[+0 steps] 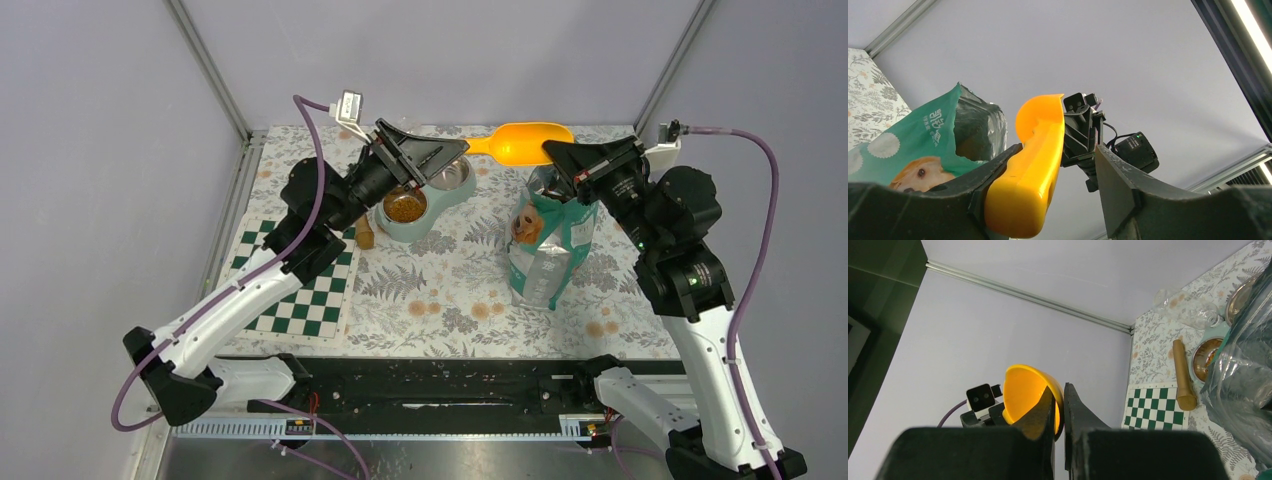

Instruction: Serve the pet food

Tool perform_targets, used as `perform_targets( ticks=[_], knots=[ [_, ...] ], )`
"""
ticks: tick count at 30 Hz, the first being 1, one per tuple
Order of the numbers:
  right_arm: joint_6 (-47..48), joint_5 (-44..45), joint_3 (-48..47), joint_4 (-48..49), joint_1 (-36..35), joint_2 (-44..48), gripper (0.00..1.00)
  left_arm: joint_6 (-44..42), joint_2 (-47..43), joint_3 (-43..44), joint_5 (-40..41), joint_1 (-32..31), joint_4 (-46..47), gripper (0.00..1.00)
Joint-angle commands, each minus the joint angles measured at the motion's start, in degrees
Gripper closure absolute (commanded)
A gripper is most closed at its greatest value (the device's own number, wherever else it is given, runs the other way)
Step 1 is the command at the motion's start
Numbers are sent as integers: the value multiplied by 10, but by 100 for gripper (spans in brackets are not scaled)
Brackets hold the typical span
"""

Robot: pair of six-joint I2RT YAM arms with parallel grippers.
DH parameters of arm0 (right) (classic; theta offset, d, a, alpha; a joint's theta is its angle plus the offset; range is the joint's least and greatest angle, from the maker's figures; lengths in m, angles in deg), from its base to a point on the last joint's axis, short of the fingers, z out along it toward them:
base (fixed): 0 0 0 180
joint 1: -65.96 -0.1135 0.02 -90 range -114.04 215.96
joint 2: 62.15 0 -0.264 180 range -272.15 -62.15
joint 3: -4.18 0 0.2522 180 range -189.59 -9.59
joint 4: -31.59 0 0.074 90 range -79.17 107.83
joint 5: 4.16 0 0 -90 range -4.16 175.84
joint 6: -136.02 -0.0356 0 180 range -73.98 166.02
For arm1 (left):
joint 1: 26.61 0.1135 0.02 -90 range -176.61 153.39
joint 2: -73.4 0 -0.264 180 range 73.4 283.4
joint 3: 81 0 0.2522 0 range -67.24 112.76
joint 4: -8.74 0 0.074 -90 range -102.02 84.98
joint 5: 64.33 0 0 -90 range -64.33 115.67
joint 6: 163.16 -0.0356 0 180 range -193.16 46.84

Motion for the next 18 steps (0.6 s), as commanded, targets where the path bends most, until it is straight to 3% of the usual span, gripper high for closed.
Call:
perform_targets(
  ticks=[1, 7, 14, 18],
  knots=[
    [22, 9, -27, -26, -4, -11, 100, -16, 1, 6, 6, -4, 66, 45],
    [9, -17, -45, -46, -4, -27, 100, -44, 9, 12, -1, -4, 75, 42],
    [9, -15, -53, -72, -4, -37, 100, -66, 10, 9, -17, -6, 98, 56],
    [10, -10, -53, -78, -4, -36, 100, -72, 10, 9, -14, -6, 97, 75]
  ],
)
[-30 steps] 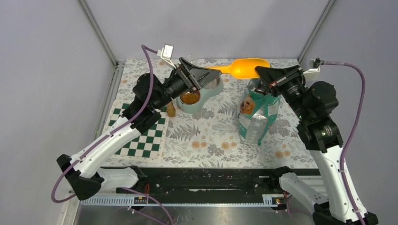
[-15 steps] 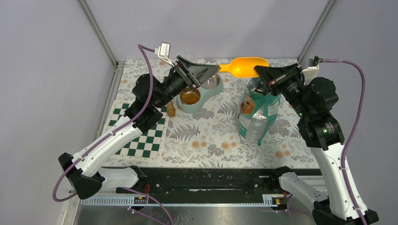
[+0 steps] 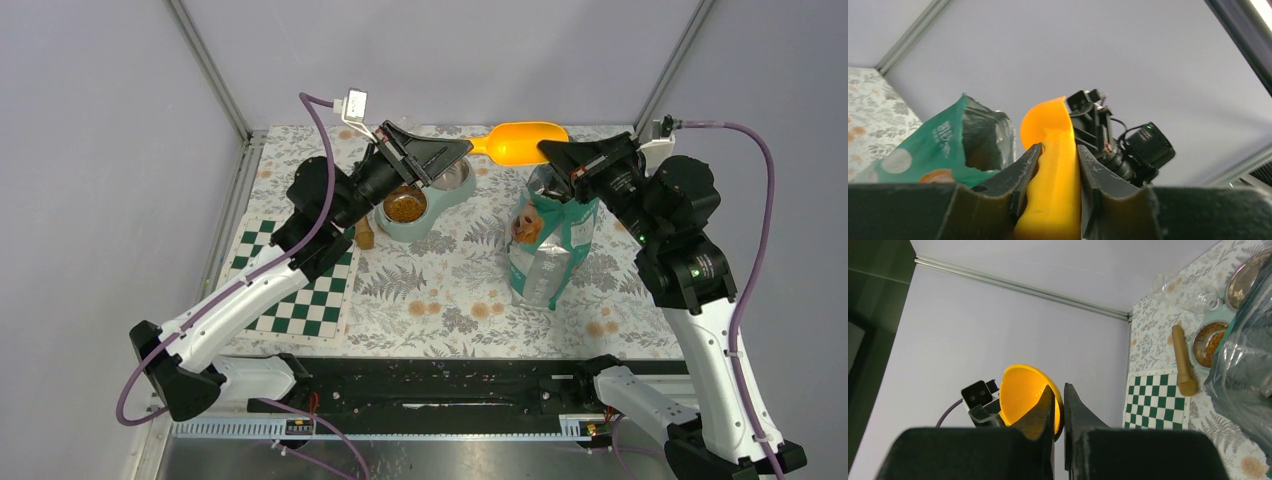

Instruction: Serve the pet food

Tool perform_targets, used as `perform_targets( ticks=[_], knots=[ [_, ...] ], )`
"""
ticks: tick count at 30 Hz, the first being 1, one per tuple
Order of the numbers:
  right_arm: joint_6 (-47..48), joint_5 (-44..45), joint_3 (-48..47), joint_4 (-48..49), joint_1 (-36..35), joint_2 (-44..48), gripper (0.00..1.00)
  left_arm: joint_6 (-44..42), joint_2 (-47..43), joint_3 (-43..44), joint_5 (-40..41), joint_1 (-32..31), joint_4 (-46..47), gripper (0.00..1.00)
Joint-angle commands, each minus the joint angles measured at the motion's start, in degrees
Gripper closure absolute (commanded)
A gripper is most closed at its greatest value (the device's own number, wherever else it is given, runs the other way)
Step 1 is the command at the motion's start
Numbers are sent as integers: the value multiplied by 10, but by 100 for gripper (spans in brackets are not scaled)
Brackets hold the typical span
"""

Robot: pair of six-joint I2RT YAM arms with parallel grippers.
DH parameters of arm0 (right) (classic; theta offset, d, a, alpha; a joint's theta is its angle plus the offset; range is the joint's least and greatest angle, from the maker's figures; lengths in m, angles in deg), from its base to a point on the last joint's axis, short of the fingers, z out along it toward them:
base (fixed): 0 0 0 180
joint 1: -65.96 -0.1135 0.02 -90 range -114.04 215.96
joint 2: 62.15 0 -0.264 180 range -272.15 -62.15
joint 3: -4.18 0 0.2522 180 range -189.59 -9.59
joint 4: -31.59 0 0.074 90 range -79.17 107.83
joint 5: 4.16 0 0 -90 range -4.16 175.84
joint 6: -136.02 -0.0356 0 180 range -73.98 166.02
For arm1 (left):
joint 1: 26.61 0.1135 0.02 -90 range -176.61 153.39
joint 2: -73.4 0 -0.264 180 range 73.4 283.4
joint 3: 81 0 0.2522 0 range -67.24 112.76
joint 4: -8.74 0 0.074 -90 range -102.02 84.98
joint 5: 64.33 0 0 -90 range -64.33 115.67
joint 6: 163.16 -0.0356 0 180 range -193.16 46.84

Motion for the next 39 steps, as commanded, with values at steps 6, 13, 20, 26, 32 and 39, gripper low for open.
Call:
perform_targets(
  ticks=[6, 13, 20, 26, 32, 39],
  knots=[
    [57, 22, -15, -45, -4, 0, 73, -33, -16, 7, -2, -6, 61, 100],
    [274, 130, -73, -146, -3, 14, 6, -121, -47, 33, 90, -5, -92, 100],
    [401, 246, -141, -289, -3, -7, 7, -191, -95, 44, 168, -1, -199, 100],
    [435, 311, -179, -380, -3, -72, 12, -215, -128, 38, 196, 2, -244, 100],
    [451, 348, -181, -379, -3, -124, 14, -212, -151, 17, 202, 2, -253, 100],
    [462, 382, -168, -374, 1, -156, 51, -212, -162, 12, 209, 3, -270, 100]
  ],
)
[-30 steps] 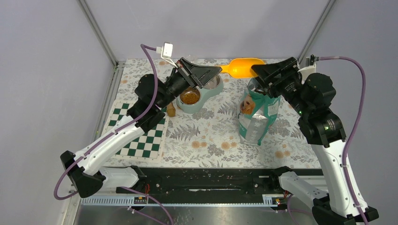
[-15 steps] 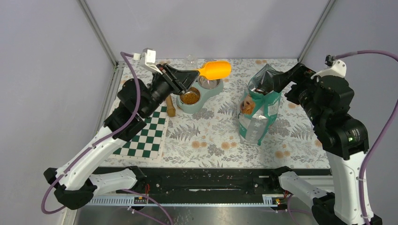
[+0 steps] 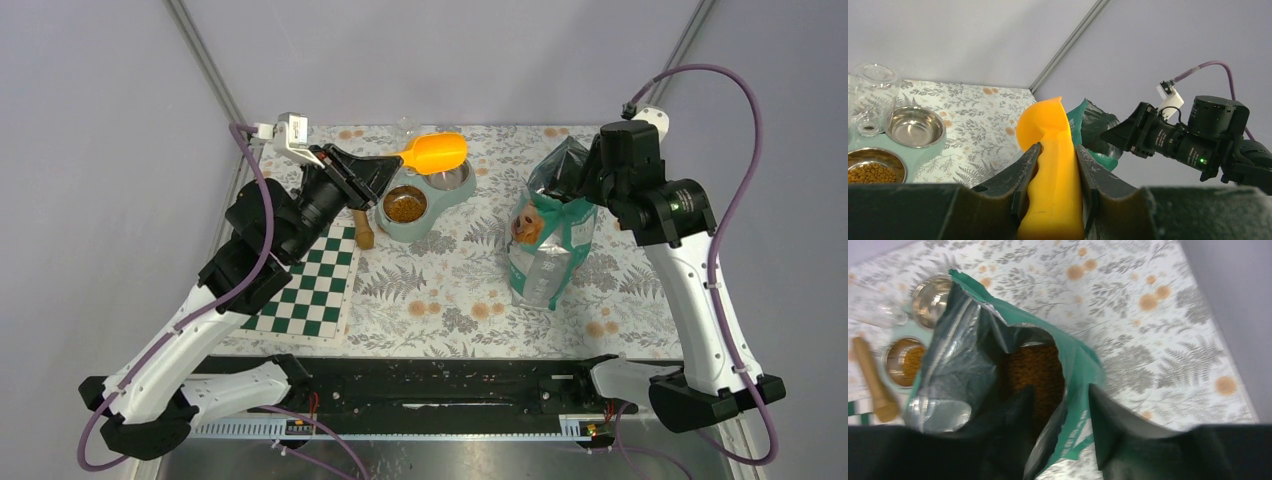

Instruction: Serve the pet food

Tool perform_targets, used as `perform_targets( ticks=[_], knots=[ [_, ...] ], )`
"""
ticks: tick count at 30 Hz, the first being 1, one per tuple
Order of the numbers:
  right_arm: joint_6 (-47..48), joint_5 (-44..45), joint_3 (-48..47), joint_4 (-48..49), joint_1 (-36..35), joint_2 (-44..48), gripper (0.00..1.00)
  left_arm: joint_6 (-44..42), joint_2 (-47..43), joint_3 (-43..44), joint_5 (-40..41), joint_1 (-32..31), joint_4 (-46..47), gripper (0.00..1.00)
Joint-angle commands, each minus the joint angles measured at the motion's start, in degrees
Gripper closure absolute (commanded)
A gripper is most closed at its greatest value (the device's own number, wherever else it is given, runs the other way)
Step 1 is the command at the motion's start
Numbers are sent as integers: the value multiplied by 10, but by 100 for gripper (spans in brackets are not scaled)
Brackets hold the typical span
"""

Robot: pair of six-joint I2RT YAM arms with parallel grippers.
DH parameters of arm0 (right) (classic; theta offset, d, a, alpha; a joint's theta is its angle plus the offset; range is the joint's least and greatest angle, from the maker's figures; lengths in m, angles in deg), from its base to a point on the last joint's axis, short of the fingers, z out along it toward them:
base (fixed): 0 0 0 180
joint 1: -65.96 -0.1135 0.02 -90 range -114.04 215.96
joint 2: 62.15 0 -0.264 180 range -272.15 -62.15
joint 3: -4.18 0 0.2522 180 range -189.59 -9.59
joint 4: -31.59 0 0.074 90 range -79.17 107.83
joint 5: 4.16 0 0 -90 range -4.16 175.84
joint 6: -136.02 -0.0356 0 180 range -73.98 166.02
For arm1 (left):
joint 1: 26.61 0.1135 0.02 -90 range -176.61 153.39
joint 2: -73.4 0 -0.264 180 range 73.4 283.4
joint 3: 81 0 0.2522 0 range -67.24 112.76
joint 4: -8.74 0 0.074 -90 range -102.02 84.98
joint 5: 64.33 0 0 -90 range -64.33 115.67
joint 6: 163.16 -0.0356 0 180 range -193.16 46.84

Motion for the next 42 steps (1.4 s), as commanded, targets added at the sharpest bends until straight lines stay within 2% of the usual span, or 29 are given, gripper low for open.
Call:
perform_targets(
  ticks=[1, 3, 4, 12, 15, 21, 30, 35, 38, 42],
  knots=[
    [25, 62, -4, 8, 7, 1, 64, -9, -15, 5, 20, 3, -1, 100],
    [40, 67, -15, 13, 23, -4, 91, -10, -17, 6, 22, 4, -8, 100],
    [49, 68, -25, 18, 35, -7, 100, -11, -19, 7, 23, 4, -10, 100],
    [152, 12, -102, 87, 149, -42, 100, 5, -23, -5, 27, 4, -10, 100],
    [187, 5, -131, 125, 161, -51, 100, 5, -20, 0, 25, 4, -21, 100],
    [220, 18, -227, 129, 170, -103, 100, 5, -12, 10, 26, 4, -37, 100],
    [221, 92, -272, 146, 180, -136, 100, 0, 7, 22, 11, 9, -49, 100],
    [205, 147, -321, 101, 200, -159, 100, 2, 21, 27, -9, 12, -43, 100],
    [190, 126, -298, 88, 201, -146, 100, 6, 28, 25, -23, 14, -34, 100],
    [149, 36, -195, 88, 200, -93, 100, 11, 37, 29, -43, 16, -27, 100]
  ],
)
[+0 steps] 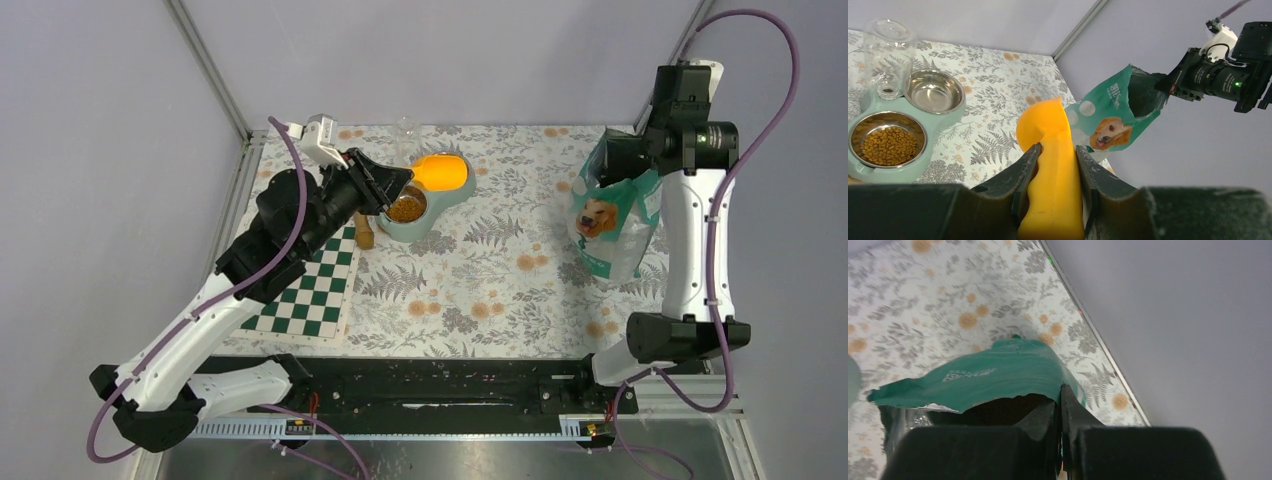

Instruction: Serve the pet food

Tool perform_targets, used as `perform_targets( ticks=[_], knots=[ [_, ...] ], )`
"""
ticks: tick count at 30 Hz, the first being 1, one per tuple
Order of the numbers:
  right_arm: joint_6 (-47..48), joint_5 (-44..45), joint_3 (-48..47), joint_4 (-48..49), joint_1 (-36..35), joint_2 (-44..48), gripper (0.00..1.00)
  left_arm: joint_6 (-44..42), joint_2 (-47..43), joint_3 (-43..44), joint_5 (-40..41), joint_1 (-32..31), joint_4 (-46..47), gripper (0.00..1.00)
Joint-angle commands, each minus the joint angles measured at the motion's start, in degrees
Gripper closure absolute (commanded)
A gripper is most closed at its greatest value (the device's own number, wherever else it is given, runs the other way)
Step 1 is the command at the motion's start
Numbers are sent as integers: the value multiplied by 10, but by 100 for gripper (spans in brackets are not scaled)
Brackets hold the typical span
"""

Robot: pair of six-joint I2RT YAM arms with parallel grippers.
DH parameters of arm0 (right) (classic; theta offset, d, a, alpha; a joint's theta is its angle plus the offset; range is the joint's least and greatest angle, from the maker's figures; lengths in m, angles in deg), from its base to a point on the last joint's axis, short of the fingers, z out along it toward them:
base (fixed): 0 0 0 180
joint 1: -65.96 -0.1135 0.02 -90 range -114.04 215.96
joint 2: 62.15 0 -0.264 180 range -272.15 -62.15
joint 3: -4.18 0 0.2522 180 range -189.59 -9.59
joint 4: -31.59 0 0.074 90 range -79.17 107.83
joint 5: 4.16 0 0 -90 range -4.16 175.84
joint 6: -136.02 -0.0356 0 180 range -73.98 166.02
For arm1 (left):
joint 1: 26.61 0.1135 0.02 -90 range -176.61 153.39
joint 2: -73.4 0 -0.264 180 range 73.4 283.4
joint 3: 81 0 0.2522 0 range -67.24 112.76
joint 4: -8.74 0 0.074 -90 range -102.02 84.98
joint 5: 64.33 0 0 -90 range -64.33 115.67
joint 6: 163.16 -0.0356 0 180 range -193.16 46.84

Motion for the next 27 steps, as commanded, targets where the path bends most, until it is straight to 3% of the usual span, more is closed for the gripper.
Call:
perform_targets(
  ticks=[1, 5, 11, 18, 27],
  knots=[
    [-44, -47, 52, 135, -1, 110, 100, 7, 6, 31, -39, 5, 37, 100],
    [-63, -122, 177, 153, -27, 168, 100, 23, 18, 32, -74, 6, 50, 100],
    [-83, -129, 295, 146, -117, 219, 100, 67, 42, 18, -132, 7, 85, 100],
    [-134, -107, 352, 116, -228, 231, 100, 127, 54, -32, -172, 7, 139, 100],
    [-174, -48, 336, 97, -332, 194, 100, 179, 83, -112, -183, 6, 209, 100]
  ],
)
